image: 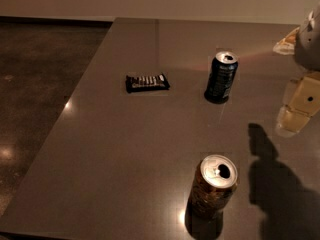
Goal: Move orange can near pepsi can
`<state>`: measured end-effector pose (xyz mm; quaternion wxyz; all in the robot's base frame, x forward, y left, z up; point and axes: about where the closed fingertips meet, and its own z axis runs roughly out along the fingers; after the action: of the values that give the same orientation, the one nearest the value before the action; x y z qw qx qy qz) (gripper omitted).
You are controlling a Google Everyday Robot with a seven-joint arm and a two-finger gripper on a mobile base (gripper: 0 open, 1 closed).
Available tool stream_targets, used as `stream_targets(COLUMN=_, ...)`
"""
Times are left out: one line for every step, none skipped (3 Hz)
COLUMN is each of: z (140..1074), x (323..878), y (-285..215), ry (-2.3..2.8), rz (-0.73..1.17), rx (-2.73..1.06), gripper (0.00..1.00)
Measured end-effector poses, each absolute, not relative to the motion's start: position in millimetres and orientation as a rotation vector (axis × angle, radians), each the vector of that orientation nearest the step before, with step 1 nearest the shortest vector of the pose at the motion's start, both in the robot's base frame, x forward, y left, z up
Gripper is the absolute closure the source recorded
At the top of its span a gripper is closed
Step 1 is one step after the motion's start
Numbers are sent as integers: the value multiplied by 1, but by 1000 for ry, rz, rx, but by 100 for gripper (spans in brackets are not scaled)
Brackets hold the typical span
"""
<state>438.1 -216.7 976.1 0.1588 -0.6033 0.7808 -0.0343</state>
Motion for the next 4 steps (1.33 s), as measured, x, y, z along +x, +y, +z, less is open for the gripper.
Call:
stream_targets(z=976, x=437, y=-216, ry=2226, rz=-95, rx=-1725, gripper=0)
stream_targets(z=973, x=424, y=-209, ry=2185, rz=-49, rx=-1742, gripper=0)
stream_targets(z=962, x=400, y=-197, ry=2116, rz=50, rx=-1777, gripper=0)
stream_targets(z=951, x=374, y=-177, ry=2031, rz=169, rx=-1821, gripper=0)
